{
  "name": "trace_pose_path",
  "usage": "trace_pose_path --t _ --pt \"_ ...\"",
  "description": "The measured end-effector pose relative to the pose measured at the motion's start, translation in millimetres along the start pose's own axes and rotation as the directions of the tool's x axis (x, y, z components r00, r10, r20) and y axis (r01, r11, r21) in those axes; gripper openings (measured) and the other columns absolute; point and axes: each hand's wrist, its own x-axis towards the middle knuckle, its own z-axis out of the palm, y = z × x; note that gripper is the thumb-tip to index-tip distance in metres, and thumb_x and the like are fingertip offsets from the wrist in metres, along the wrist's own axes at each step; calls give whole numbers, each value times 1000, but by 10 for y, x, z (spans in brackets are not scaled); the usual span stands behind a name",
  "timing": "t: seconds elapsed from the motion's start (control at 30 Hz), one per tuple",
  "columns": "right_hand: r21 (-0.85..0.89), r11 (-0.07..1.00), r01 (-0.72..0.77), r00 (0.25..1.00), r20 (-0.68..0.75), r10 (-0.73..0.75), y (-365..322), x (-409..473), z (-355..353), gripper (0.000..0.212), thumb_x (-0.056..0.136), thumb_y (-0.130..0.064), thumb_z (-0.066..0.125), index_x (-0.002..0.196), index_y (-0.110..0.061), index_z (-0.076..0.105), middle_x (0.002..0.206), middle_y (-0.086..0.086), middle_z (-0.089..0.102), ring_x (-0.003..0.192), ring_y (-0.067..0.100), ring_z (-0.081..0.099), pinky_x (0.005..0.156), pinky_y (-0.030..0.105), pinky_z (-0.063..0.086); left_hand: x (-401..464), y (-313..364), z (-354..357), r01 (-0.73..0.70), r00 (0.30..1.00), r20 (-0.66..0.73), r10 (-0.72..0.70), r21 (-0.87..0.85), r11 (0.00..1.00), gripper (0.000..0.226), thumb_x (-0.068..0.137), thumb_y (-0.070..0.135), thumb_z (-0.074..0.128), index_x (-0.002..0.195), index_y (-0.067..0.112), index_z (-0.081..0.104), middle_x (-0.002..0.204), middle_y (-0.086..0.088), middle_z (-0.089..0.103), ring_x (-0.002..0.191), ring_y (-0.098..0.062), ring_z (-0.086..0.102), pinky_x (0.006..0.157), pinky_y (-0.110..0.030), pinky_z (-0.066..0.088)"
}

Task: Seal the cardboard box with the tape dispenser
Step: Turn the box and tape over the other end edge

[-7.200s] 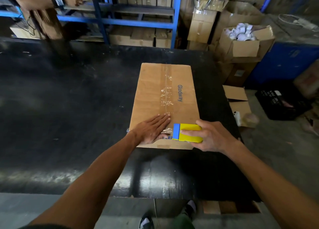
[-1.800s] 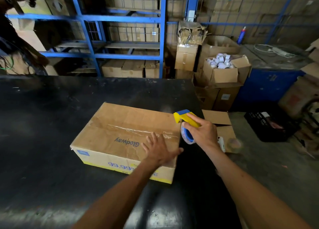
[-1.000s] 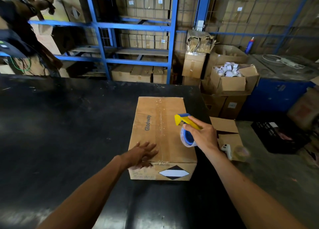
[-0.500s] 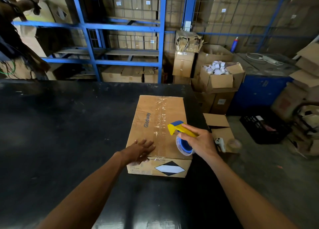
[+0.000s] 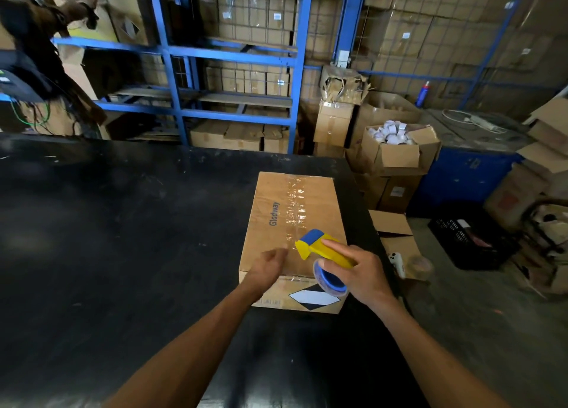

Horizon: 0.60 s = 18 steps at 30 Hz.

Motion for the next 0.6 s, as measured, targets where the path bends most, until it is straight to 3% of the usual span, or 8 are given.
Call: trace_pose_path --t 0.07,0.13,0.2,0.27,0.37,0.5,0.6 --pt "-32 993 111 994 -14 -112 -55 -92 -57 44 78 -33 82 120 -36 68 97 -10 62 86 4 62 69 19 50 -68 114 -111 259 965 154 -212 -444 858 59 102 54 34 120 6 63 122 -17 67 112 -32 63 98 -42 47" --pt "-29 964 265 962 -60 -266 -111 -172 -112 45 79 -26 82 120 -35 67 95 -9 57 83 7 60 64 14 45 -141 183 -305 398 914 317 -252 -585 707 66 102 54 33 123 -4 58 121 -28 66 115 -41 62 103 -50 46" --pt "-79 894 441 890 -86 -447 -123 -233 -152 46 79 -26 79 123 -31 67 95 -10 52 81 6 57 62 10 42 -272 263 -463 446 884 409 -227 -589 674 69 101 54 36 128 -7 54 123 -32 62 118 -44 60 107 -54 42" --pt "-217 801 558 824 28 -566 -26 -285 -144 49 79 -34 77 126 -35 64 95 -8 48 76 7 53 58 14 43 -380 316 -524 464 860 476 -185 -579 670 73 100 55 38 130 -9 54 126 -33 60 120 -45 58 107 -54 42" --pt "-386 744 545 838 250 -485 242 -349 -22 56 80 -46 74 131 -54 53 101 -3 51 79 13 57 60 28 53 -518 352 -496 451 858 470 -205 -502 738 70 96 55 47 124 -7 62 120 -29 64 107 -39 65 98 -49 50" --pt "-227 810 540 840 192 -507 278 -426 136 52 80 -38 77 128 -46 61 99 -3 51 81 15 58 60 30 52 -585 195 -546 440 884 400 -241 -542 715 50 86 32 71 122 -2 64 114 -20 70 97 -30 70 90 -42 57" --pt "-182 801 570 821 162 -547 182 -412 195 49 79 -31 81 125 -38 66 93 0 50 78 16 58 59 29 51 -571 127 -571 439 886 393 -246 -541 718 28 83 12 70 110 3 71 105 -14 74 90 -23 74 79 -35 61"
